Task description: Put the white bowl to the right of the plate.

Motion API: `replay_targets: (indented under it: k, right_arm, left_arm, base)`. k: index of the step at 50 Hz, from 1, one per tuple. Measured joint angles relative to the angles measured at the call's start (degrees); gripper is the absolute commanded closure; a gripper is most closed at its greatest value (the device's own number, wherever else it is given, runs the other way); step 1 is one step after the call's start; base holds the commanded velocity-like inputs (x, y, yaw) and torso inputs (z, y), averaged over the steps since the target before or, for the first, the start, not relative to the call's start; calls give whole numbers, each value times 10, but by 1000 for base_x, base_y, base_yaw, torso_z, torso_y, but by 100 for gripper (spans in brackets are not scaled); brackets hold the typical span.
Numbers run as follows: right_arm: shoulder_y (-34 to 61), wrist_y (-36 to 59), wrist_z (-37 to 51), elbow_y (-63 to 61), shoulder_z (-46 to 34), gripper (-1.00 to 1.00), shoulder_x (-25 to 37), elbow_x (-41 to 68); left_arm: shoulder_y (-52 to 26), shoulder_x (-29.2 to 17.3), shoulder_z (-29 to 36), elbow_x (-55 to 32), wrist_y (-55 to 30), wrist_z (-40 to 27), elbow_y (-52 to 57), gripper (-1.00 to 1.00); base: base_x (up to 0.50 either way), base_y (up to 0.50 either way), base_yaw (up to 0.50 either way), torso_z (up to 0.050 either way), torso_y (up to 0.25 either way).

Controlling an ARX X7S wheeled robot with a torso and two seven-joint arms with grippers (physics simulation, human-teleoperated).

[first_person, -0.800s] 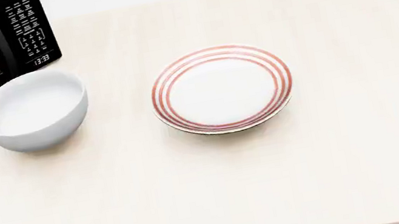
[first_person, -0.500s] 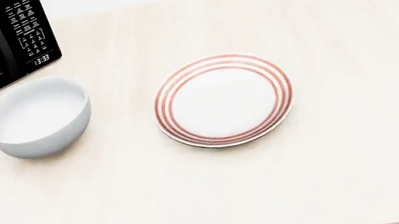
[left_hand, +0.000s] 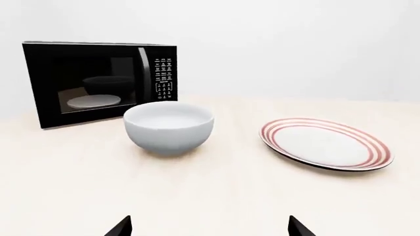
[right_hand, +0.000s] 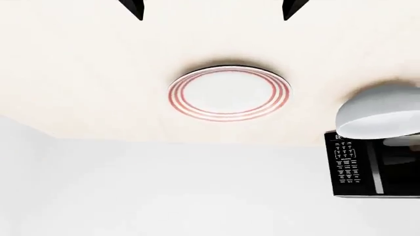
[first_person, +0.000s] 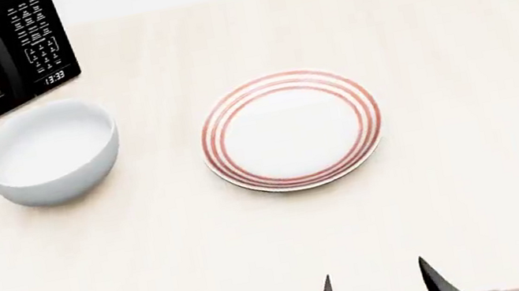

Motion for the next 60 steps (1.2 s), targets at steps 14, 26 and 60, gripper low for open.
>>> replay_targets:
  k: [14, 26, 60]
  right_arm:
    - [-7, 14, -13, -50, -6, -100, 22, 30]
    - [-8, 18, -18, -61, -10, -100, 30, 51]
    - [-10, 7, -17, -56, -21, -100, 46, 76]
  left_arm:
    - [-1, -8, 9, -11, -34, -17, 51, -100]
    - [-2, -15, 15, -20, -42, -24, 64, -100]
    - [1, -29, 29, -36, -33, -38, 67, -100]
  base:
    - [393, 416, 0, 0, 0]
    - [492, 97, 0, 0, 0]
    - [500, -50, 0, 0, 0]
